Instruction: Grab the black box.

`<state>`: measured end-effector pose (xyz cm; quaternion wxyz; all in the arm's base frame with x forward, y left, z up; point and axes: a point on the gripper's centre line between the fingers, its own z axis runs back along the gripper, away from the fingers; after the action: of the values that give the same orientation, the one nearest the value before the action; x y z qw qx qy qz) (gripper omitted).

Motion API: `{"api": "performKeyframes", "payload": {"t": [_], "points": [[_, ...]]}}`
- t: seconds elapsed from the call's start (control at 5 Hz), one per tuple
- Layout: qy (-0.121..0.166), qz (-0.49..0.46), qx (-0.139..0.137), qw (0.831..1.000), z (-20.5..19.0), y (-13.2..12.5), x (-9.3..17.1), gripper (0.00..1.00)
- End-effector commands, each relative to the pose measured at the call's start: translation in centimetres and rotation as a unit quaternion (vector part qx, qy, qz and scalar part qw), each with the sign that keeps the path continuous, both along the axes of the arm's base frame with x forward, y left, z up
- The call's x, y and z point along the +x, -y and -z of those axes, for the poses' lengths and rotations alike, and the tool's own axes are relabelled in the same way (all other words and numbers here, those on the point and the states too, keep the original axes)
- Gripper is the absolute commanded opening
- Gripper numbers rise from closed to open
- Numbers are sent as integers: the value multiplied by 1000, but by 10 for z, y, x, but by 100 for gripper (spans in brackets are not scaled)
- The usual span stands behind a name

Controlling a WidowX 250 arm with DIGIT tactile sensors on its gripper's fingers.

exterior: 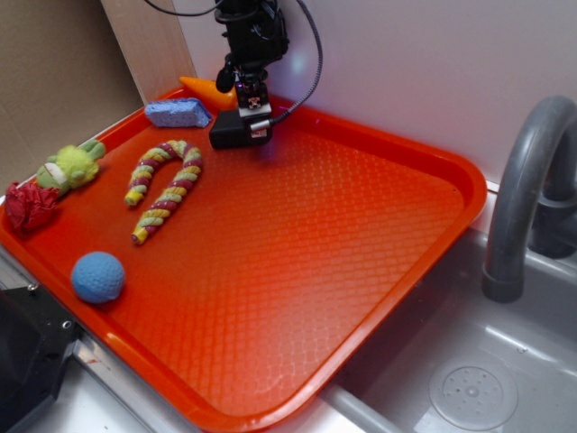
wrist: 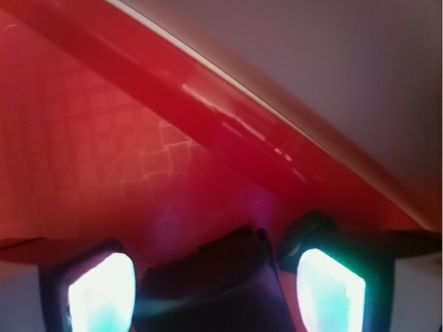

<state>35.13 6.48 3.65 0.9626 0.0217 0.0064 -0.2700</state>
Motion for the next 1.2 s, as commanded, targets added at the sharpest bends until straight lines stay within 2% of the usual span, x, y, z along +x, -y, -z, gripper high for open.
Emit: {"api": "performKeyframes", "payload": {"t": [0.0, 0.2, 0.4, 0.8, 1.0], "points": [[50, 15, 6, 999, -31, 5, -1, 100], [92, 43, 4, 995, -58, 4, -19, 100], [103, 57, -5, 993, -65, 2, -32, 100], [103, 129, 13, 986, -42, -7, -31, 100], [86, 121, 11, 989, -30, -15, -15, 100]]}}
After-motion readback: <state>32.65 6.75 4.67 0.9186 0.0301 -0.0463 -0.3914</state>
